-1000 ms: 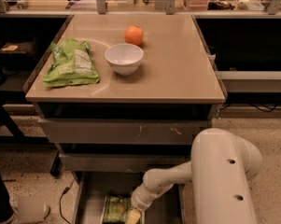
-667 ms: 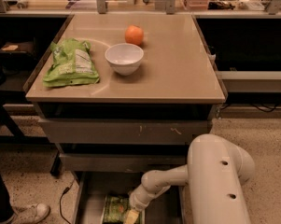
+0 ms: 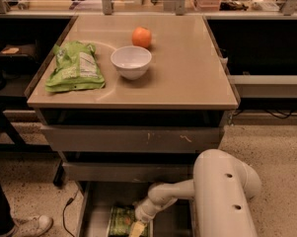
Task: Pick green jalapeno chip bag from bottom drawer and place on counter
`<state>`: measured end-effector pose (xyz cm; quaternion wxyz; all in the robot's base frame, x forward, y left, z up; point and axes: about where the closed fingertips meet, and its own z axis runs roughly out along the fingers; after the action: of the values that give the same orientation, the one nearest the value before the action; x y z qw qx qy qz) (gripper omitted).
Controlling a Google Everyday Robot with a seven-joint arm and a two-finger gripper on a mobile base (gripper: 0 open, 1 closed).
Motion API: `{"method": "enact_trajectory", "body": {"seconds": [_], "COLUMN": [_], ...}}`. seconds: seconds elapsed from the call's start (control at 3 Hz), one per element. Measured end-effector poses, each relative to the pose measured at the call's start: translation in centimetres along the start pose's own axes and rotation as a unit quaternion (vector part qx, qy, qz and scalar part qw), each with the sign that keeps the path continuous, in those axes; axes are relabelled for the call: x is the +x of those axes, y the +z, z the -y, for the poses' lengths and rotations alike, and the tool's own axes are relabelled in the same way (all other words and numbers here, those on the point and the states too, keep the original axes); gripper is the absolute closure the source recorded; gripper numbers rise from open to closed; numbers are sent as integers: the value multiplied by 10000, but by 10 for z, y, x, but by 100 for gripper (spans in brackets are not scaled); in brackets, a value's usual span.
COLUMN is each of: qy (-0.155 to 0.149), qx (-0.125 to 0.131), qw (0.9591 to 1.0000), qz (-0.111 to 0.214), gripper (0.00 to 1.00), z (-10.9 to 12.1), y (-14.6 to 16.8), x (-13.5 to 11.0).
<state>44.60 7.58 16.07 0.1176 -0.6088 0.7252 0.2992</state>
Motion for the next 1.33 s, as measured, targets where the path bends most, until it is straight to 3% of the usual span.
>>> {"method": "enact_trajectory", "body": {"seconds": [0.67,1.33], "qy": [-159,-84], "qx": [134,187], "qw": [9997,9996], "qz": [143,197], "gripper": [0,41], "z": [16,19], "y": [26,37], "x": [3,5]}}
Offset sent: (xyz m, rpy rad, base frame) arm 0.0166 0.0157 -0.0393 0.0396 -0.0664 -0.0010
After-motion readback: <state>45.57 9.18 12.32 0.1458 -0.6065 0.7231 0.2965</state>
